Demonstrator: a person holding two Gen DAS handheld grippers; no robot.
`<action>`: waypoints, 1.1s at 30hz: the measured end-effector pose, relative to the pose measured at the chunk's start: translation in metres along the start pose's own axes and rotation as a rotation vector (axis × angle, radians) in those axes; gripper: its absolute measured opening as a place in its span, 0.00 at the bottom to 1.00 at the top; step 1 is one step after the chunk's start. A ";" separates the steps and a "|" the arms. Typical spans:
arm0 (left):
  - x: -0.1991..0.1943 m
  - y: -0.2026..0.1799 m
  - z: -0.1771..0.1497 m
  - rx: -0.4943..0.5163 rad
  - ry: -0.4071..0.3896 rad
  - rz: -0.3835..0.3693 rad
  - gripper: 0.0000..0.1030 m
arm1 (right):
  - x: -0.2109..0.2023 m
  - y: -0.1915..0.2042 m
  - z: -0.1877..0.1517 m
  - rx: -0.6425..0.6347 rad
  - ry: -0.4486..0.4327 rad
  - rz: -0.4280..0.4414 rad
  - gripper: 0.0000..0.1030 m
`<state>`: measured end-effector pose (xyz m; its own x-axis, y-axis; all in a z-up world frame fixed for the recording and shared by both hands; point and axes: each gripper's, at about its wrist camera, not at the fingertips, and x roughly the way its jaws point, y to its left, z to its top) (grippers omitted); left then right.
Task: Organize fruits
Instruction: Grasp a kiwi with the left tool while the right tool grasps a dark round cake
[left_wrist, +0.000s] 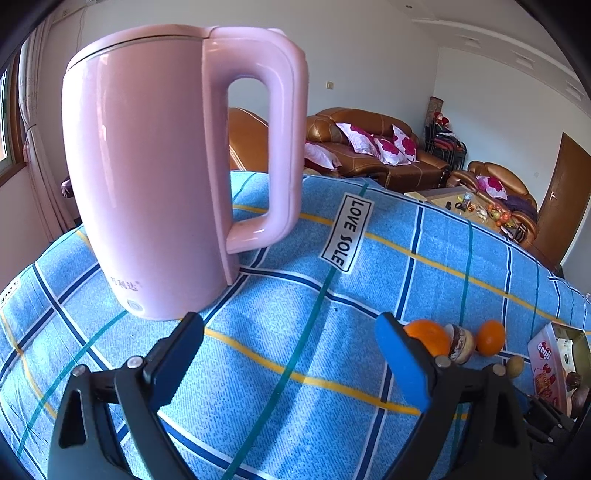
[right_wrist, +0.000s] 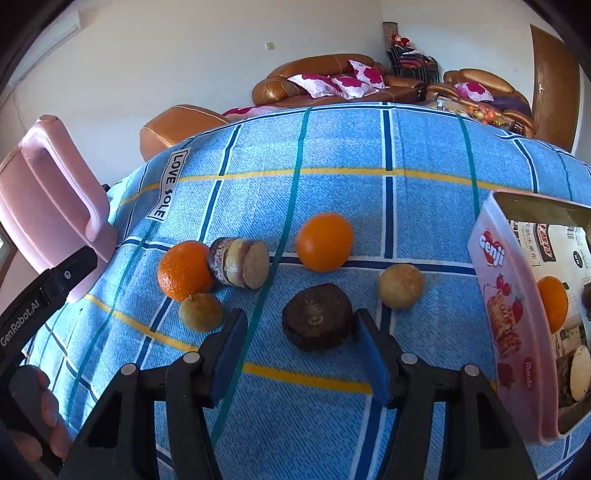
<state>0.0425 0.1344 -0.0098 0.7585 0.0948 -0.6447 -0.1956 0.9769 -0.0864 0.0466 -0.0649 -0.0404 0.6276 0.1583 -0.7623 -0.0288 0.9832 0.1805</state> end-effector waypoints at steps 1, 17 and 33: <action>0.000 -0.001 0.000 0.006 0.002 -0.011 0.92 | 0.000 0.001 0.000 -0.007 0.002 0.006 0.41; -0.001 -0.064 -0.024 0.228 0.118 -0.381 0.45 | -0.078 -0.012 -0.033 -0.141 -0.241 0.000 0.36; 0.031 -0.107 -0.036 0.265 0.243 -0.358 0.27 | -0.093 -0.042 -0.026 -0.058 -0.289 0.010 0.36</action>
<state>0.0648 0.0257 -0.0480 0.5762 -0.2711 -0.7710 0.2383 0.9581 -0.1587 -0.0304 -0.1185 0.0069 0.8224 0.1434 -0.5505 -0.0750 0.9866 0.1450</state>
